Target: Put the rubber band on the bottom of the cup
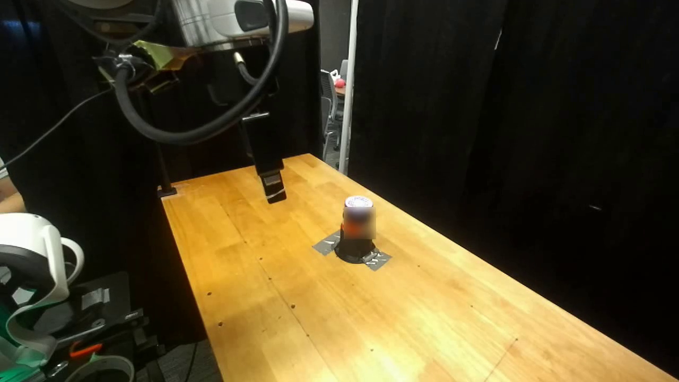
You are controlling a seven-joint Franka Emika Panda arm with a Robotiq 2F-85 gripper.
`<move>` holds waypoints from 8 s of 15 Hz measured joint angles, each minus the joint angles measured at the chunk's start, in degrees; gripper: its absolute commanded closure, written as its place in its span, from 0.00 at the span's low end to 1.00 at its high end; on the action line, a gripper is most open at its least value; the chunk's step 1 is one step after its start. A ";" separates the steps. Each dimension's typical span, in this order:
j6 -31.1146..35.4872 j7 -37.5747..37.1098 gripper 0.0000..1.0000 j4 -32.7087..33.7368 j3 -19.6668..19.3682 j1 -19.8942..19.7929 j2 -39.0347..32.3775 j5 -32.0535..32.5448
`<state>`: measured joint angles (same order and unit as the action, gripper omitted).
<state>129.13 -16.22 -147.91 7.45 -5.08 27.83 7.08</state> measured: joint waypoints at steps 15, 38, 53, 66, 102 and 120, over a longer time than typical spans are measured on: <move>-0.35 -0.04 0.00 27.23 0.09 6.70 -30.76 -3.53; 4.45 -1.16 0.00 54.74 -6.85 13.80 -63.85 -0.92; -15.77 1.83 0.00 59.23 -6.27 13.74 -63.73 -3.28; -6.78 3.28 0.00 53.94 -6.19 13.32 -63.69 -4.78; 66.38 0.35 0.89 5.48 15.05 -6.24 -45.86 -14.16; 92.96 -16.21 0.87 -1.10 15.30 -15.29 -51.13 6.78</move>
<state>222.09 -32.43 -149.02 22.75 -20.37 -23.30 13.86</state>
